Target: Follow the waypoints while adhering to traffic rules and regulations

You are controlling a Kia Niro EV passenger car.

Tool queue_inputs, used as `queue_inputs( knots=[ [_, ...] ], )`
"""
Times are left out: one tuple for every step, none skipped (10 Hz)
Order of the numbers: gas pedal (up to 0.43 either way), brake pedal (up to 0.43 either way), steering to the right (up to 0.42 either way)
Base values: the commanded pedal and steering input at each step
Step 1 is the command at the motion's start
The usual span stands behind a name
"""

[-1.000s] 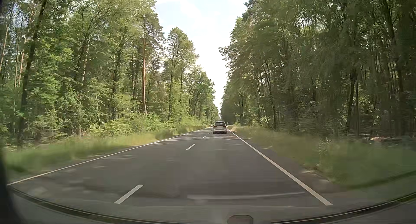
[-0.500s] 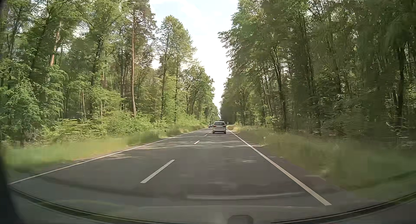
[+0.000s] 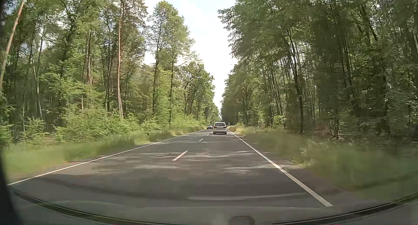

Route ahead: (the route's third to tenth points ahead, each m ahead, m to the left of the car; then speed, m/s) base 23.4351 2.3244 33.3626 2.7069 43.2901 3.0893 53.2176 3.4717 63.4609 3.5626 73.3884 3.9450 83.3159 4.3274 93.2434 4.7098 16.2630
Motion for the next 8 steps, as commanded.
queue_inputs(
  knots=[
    [0.067, 0.030, 0.000],
    [0.067, 0.037, 0.000],
    [0.067, 0.030, 0.000],
    [0.067, 0.037, 0.000],
    [0.067, 0.037, 0.000],
    [0.067, 0.037, 0.000],
    [0.067, 0.030, 0.000],
    [0.067, 0.037, 0.000]
  ],
)
